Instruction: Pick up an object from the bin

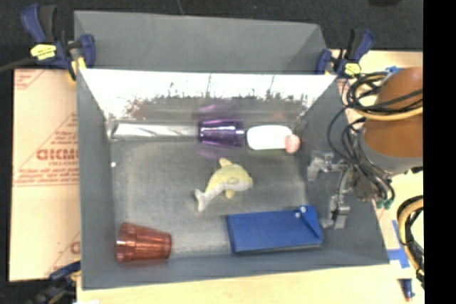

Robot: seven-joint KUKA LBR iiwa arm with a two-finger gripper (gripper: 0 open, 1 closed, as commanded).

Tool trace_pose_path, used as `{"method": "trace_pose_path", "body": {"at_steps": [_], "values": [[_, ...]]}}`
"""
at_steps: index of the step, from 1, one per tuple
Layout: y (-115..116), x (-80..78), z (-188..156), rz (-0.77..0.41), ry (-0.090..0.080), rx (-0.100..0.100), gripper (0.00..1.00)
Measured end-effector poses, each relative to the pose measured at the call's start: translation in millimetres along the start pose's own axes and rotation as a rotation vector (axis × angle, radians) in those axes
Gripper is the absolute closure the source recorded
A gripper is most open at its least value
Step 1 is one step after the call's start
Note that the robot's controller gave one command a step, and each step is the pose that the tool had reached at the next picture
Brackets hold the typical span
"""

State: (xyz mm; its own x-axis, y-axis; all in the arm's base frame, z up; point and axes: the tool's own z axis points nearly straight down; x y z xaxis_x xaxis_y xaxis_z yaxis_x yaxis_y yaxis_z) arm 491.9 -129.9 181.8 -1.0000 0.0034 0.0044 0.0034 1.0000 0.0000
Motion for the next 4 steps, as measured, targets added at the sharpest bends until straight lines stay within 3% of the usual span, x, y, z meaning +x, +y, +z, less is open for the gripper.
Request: {"method": "trace_pose_path", "body": {"at_steps": [1, 2, 3, 4], "values": [[0, -1.9, -3, -0.004, -0.007, 0.002, 0.00], [4, -7.5, -13, 0.006, 0.006, 0.000, 0.00], [20, -30.8, -68, -0.243, -0.005, 0.001, 0.00], [82, -45.8, -28, -0.297, -0.011, 0.002, 0.00]]}}
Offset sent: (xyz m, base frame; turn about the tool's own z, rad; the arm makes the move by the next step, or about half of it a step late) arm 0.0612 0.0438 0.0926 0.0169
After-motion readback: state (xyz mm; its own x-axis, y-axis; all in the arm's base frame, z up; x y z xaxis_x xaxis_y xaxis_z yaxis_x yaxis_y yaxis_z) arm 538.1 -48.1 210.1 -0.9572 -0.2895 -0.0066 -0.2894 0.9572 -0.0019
